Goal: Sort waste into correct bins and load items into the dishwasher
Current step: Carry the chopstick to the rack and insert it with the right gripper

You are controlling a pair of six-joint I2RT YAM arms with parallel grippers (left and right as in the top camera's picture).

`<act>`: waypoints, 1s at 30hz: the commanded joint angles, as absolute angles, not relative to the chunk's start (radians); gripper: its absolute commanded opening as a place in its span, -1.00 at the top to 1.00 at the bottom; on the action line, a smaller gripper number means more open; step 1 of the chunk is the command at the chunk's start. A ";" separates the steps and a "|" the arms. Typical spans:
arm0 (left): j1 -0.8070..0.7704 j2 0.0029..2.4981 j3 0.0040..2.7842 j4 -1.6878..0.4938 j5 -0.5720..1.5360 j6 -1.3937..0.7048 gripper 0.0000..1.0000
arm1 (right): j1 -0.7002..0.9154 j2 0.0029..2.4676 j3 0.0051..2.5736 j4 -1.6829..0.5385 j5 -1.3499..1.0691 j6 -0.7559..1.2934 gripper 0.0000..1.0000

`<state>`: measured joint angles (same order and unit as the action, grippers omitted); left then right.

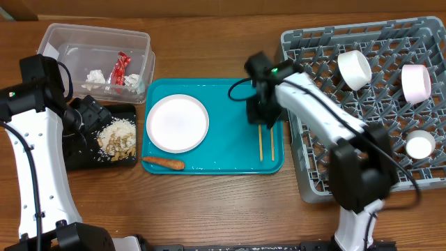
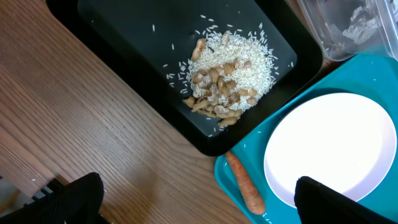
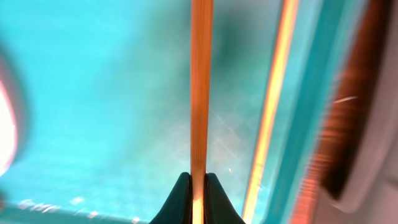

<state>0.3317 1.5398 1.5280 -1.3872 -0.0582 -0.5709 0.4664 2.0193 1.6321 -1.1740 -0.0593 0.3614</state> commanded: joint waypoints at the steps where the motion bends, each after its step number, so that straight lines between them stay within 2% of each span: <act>1: 0.332 1.538 1.518 -1.384 -0.052 -0.575 -1.00 | 0.427 1.836 1.711 -1.187 0.121 0.257 0.92; 6: 0.332 1.538 1.518 -1.384 -0.052 -0.576 -1.00 | 0.366 1.815 1.704 -1.265 0.258 0.106 0.92; 15: 0.332 1.538 1.518 -1.386 -0.052 -0.575 -1.00 | 0.246 1.816 1.533 -1.277 0.237 0.096 0.92; 20: 0.332 1.538 1.518 -1.384 -0.051 -0.576 -1.00 | 0.244 1.816 1.480 -1.264 0.136 0.047 0.92; 30: 0.332 1.538 1.518 -1.386 -0.052 -0.576 -1.00 | 0.262 1.816 1.478 -1.269 0.109 0.047 0.89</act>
